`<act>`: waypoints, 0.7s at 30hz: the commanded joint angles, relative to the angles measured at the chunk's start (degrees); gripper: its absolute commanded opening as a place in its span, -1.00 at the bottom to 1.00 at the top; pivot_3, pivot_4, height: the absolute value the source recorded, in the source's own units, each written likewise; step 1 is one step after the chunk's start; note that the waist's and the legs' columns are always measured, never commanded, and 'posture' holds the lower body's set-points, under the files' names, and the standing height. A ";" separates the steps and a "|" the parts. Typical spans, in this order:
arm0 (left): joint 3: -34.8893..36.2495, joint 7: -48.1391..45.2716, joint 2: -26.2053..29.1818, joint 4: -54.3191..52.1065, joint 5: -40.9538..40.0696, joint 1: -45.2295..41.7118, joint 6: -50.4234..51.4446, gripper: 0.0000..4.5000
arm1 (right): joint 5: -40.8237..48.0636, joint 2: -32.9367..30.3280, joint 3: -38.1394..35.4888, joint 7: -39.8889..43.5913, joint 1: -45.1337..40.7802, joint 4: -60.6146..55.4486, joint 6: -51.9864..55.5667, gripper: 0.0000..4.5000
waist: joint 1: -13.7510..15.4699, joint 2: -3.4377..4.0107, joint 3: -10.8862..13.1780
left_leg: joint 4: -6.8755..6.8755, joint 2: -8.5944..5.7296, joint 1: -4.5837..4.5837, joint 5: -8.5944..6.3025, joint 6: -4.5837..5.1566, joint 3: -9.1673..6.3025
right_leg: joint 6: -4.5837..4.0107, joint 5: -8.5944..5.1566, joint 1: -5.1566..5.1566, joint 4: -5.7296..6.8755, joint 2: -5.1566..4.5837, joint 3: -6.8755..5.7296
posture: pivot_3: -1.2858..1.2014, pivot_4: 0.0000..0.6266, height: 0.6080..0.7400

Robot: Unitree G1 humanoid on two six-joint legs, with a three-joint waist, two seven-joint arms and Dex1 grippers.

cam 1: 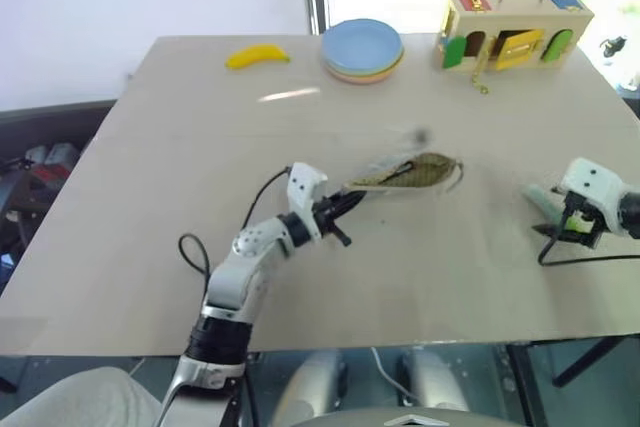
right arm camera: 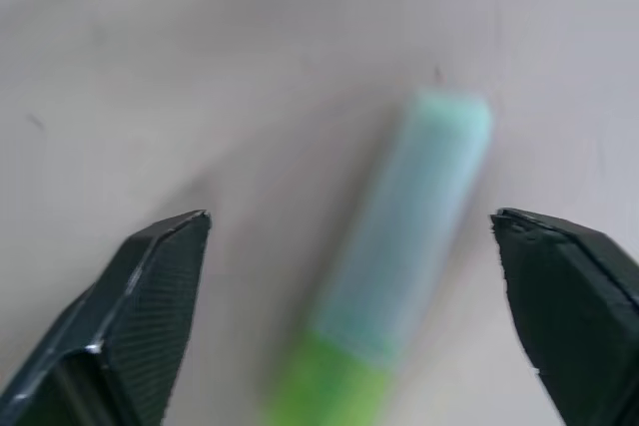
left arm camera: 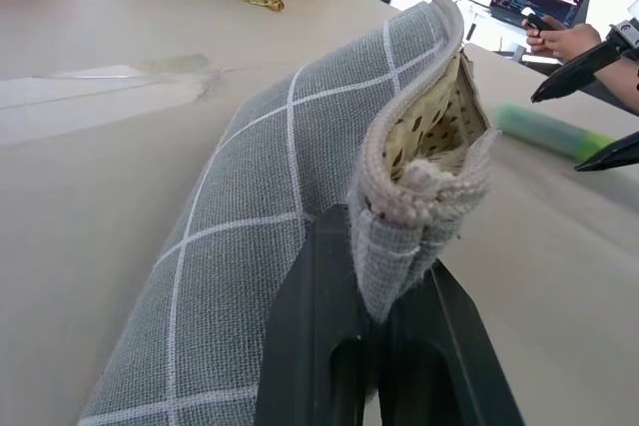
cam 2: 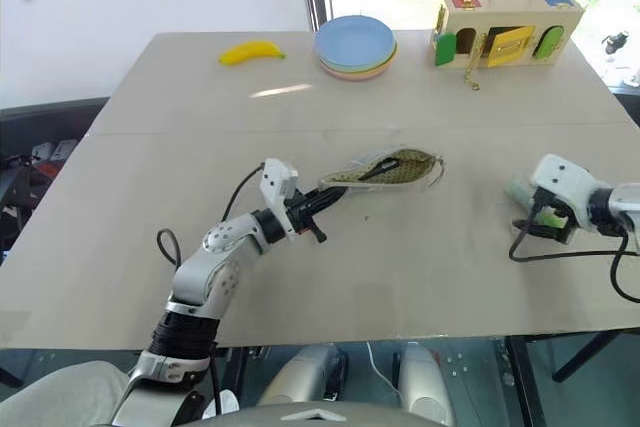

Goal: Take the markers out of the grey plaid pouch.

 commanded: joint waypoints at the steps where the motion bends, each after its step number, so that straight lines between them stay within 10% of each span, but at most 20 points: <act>1: 1.34 0.05 -0.70 -3.48 -3.02 0.40 1.46 -1.00 | 7.01 2.68 -2.43 0.83 -4.82 -10.40 5.69 0.98 | -0.21 0.00 0.00 | 0.00 0.02 0.00 0.00 0.00 0.00 | 0.00 0.00 0.00 0.00 0.01 0.00 | 0.03 -0.52 1.00; 7: 1.59 0.08 -1.00 -4.98 -5.59 0.23 4.53 -1.00 | 11.35 9.69 1.30 -0.04 -12.17 -17.96 9.88 0.61 | 0.45 -0.03 0.02 | 0.02 -0.02 -0.05 0.00 0.01 -0.12 | 0.00 0.00 0.01 -0.02 -0.03 -0.11 | 0.03 -0.52 1.00; 15: 2.83 0.07 -1.68 -7.07 -11.22 0.62 10.53 -1.00 | 8.58 13.66 9.44 1.94 -17.56 -15.56 7.23 -0.97 | -0.07 -0.04 0.02 | 0.04 -0.03 -0.10 0.00 0.00 -0.19 | 0.00 0.00 0.00 -0.05 -0.03 -0.20 | 0.03 -0.52 1.00; 21: 2.51 -0.10 -2.30 -8.27 -15.75 0.40 16.19 -1.00 | 2.21 15.06 15.91 4.27 -21.22 -8.58 0.21 -0.97 | 0.02 -0.04 0.02 | 0.06 -0.03 -0.09 0.00 0.00 -0.16 | 0.00 0.00 -0.01 -0.03 -0.03 -0.18 | 0.03 -0.52 1.00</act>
